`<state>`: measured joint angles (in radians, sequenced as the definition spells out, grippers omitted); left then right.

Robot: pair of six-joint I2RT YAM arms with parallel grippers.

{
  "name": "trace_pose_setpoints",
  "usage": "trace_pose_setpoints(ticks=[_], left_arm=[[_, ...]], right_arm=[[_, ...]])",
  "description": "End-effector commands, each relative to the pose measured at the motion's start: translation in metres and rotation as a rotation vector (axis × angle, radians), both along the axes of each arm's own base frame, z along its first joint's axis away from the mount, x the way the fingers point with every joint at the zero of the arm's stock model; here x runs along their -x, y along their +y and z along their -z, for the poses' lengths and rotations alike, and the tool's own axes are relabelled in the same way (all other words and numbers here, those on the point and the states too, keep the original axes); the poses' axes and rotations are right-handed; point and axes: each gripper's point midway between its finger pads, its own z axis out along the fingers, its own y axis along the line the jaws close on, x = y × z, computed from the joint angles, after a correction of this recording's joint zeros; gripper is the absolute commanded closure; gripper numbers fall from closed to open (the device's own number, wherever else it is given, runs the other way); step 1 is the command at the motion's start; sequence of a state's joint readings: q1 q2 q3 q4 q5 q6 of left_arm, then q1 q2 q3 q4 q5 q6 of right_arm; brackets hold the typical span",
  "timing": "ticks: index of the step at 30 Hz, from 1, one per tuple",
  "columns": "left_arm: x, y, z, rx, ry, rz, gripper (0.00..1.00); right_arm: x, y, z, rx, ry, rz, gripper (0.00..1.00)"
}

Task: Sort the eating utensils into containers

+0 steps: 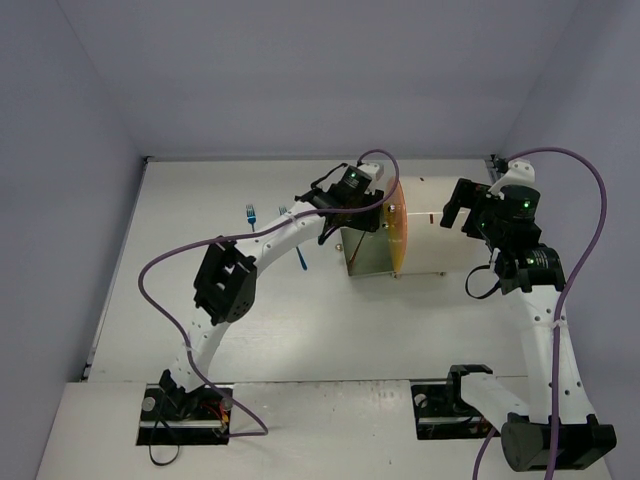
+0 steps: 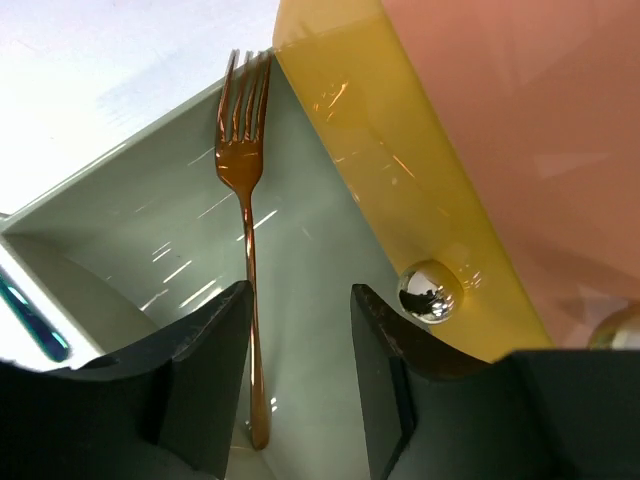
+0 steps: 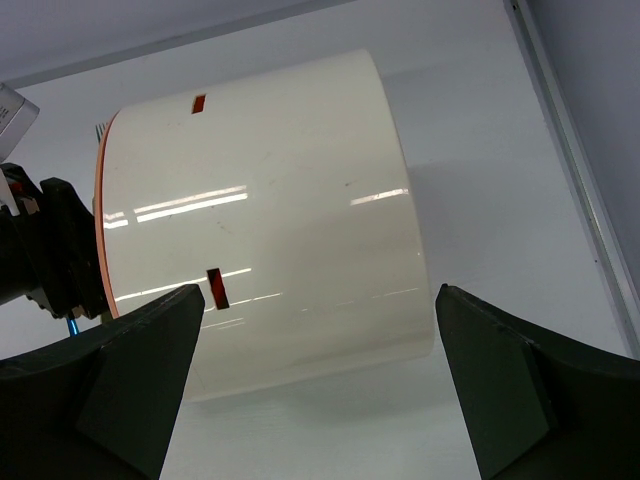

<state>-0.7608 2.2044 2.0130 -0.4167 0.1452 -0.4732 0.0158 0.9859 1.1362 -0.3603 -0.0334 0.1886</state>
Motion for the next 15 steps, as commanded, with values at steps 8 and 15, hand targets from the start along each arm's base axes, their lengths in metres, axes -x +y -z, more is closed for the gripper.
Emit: trace_pose_setpoints(ticks=[8,15], left_arm=[[-0.001,0.078,-0.098,-0.056,-0.182,-0.171,0.51],[-0.004,0.159,-0.051,-0.130,-0.060,-0.337,0.50]], right_arm=[[-0.006,0.003,-0.012,0.005,-0.055,-0.013,0.00],[-0.005,0.003,-0.008,0.004,-0.044,-0.012,0.00]])
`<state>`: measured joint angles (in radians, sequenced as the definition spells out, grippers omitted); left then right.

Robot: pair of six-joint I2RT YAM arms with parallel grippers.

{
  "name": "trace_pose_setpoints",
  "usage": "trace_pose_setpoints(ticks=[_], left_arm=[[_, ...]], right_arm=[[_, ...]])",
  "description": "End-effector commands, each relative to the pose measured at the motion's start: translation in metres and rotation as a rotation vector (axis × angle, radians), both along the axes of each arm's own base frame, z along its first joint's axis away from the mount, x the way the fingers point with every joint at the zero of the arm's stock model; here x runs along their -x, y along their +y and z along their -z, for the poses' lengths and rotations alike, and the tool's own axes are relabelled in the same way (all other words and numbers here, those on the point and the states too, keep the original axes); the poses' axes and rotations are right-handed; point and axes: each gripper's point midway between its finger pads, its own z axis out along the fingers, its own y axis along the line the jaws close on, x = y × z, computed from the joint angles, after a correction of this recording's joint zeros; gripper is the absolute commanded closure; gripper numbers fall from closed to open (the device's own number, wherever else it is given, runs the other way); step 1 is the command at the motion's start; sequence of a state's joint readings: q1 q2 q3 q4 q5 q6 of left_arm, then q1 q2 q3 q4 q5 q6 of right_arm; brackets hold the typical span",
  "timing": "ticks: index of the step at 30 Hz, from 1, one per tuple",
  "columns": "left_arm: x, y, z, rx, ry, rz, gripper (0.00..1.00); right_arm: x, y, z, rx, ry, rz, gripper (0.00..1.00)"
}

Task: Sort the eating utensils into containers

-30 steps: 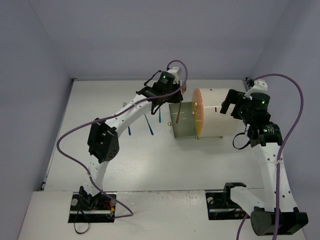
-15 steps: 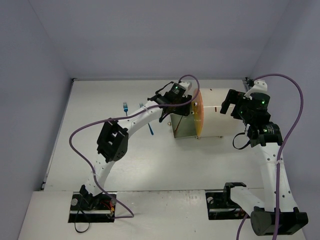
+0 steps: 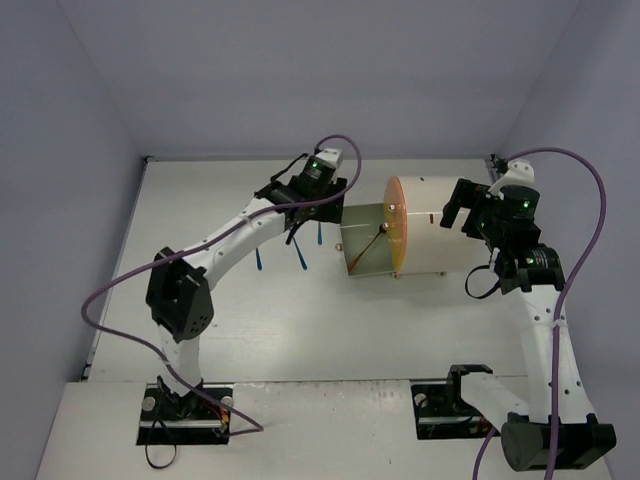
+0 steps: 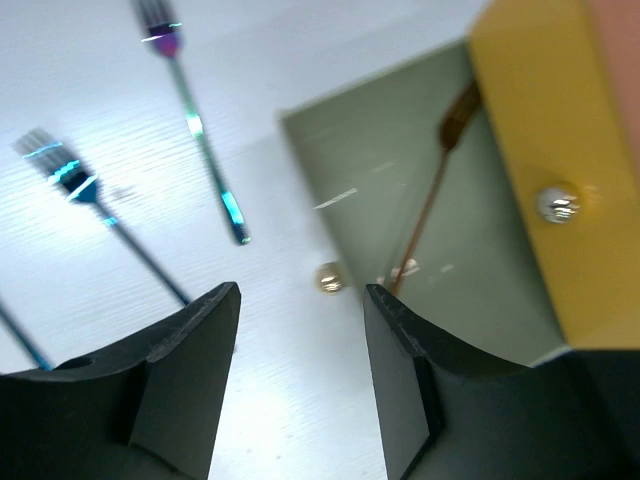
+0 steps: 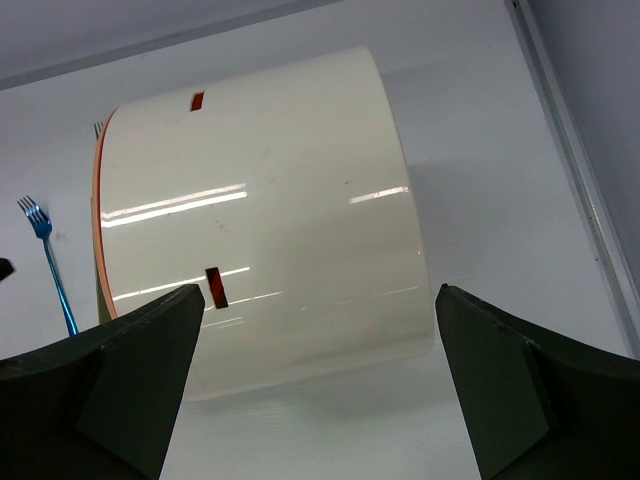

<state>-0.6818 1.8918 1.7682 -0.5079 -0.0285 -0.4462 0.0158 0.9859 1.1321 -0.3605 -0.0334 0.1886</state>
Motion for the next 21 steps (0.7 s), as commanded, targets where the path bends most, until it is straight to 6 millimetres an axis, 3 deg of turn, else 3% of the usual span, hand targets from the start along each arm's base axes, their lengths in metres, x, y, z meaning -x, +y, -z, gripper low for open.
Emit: trace_pose_setpoints(ticks=[1,9,15,21], left_arm=[[-0.011,0.061,0.011,-0.019,0.032,-0.168,0.50],[-0.030,0.138,0.092,-0.083,0.210,-0.371,0.50],[-0.049,0.179,0.123,-0.132,0.253,-0.484,0.50],[-0.062,0.199,0.144,-0.133,0.293,-0.550,0.53]], right_arm=[[-0.006,0.003,-0.009,0.004,-0.047,-0.012,0.00],[-0.006,0.006,-0.010,-0.011,-0.050,-0.023,0.00],[-0.004,0.008,-0.010,-0.020,-0.051,-0.030,0.00],[-0.004,0.009,-0.009,-0.023,-0.050,-0.033,0.00]])
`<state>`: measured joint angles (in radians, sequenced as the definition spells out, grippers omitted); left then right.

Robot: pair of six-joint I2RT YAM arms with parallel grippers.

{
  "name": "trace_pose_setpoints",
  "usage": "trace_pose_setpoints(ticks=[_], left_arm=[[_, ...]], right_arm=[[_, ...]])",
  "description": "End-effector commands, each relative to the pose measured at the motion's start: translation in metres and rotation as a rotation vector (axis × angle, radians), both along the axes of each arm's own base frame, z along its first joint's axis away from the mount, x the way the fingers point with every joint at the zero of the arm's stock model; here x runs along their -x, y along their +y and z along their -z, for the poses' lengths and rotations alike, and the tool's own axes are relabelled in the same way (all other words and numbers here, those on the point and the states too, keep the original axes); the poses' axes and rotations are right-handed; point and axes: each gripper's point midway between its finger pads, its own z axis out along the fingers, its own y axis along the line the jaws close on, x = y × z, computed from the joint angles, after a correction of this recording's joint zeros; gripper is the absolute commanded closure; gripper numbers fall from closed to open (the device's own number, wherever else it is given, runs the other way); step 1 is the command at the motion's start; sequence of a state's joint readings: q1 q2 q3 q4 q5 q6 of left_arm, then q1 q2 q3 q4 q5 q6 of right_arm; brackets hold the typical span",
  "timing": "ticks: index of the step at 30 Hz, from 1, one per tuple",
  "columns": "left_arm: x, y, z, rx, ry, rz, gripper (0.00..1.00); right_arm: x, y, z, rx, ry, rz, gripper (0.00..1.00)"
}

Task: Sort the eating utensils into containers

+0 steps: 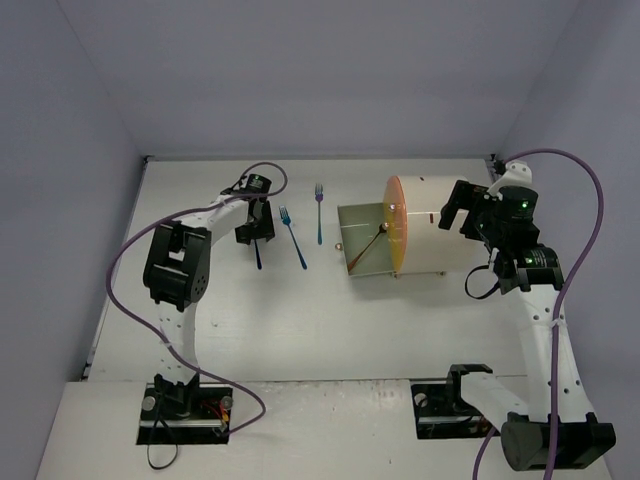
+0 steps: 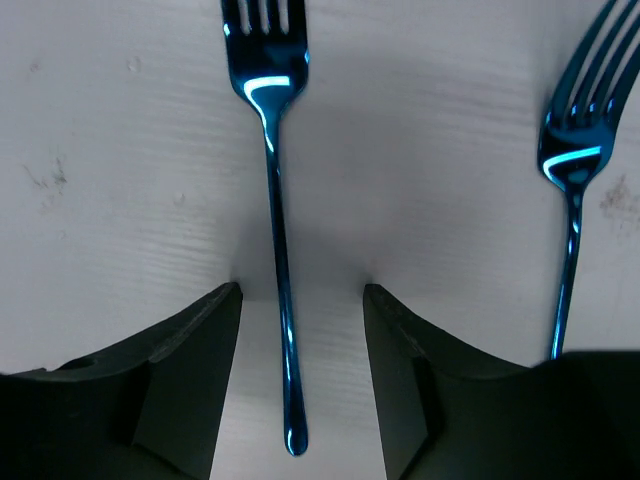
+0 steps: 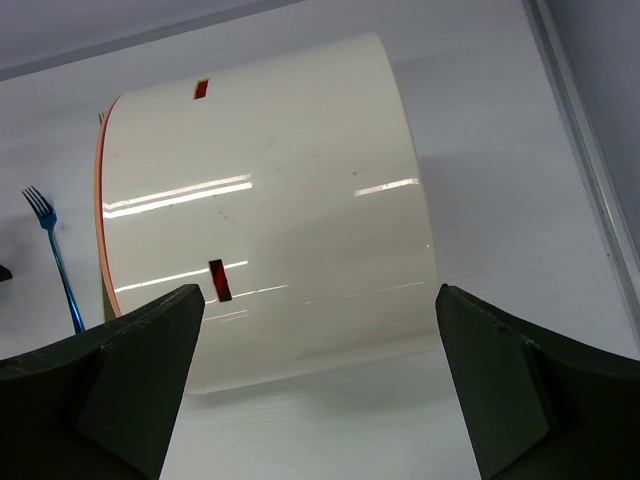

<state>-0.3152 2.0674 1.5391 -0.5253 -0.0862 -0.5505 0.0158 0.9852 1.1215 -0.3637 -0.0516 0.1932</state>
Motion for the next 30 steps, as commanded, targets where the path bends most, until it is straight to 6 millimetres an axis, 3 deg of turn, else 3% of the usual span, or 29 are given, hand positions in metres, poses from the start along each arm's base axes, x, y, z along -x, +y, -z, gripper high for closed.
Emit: trace_pose_setpoints(ticks=[1,5,9,12,14,20,22,26,30], left_arm=[[-0.029,0.011,-0.020,0.017,-0.081,-0.074,0.55],[-0.035,0.011,-0.009,0.014,-0.065,-0.069,0.61],[-0.034,0.012,-0.003,0.006,-0.056,-0.071,0.78],[-0.035,0.011,-0.011,0.002,-0.076,-0.047,0.90],[-0.038,0.007,-0.029,0.008,-0.130,-0.013,0.99],[-0.044,-0.026,-0.108,0.043,-0.325,0.133,1.00],[-0.040,-0.055,-0.146,0.091,-0.412,0.191,1.00],[-0.031,-0.107,-0.200,0.228,-0.526,0.245,1.00],[-0.020,-0.168,-0.238,0.357,-0.604,0.307,1.00]], right_arm=[[-0.005,0.005,-0.014,-0.012,-0.063,-0.018,0.00],[-0.003,0.005,-0.013,-0.012,-0.061,-0.018,0.00],[-0.002,0.005,-0.014,-0.011,-0.066,-0.015,0.00],[-0.002,0.004,-0.014,-0.010,-0.065,-0.015,0.00],[-0.002,0.005,-0.013,-0.008,-0.063,-0.016,0.00],[-0.003,0.005,-0.012,-0.008,-0.059,-0.016,0.00],[-0.003,0.005,-0.012,-0.010,-0.060,-0.017,0.00],[-0.004,0.005,-0.012,-0.008,-0.057,-0.016,0.00],[-0.004,0.005,-0.012,-0.011,-0.057,-0.015,0.00]])
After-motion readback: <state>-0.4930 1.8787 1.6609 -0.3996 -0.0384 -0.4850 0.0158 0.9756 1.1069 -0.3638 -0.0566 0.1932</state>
